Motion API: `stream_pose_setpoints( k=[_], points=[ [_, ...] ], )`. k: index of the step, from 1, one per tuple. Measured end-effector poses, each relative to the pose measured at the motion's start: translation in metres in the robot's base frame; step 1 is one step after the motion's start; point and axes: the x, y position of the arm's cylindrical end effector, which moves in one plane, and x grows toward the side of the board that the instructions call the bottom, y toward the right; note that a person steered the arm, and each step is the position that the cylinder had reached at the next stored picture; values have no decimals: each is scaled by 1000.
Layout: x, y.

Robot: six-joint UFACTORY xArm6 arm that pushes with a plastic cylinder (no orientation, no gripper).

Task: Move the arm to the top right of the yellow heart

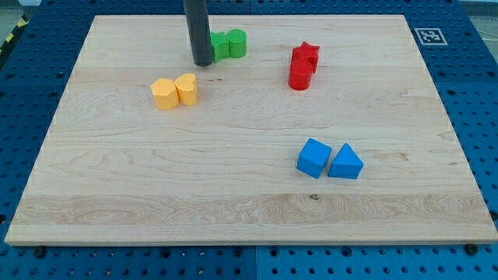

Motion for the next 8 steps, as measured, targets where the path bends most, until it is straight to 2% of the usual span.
stream_pose_setpoints(
  k=[3,8],
  points=[
    [26,0],
    [32,0]
  ],
)
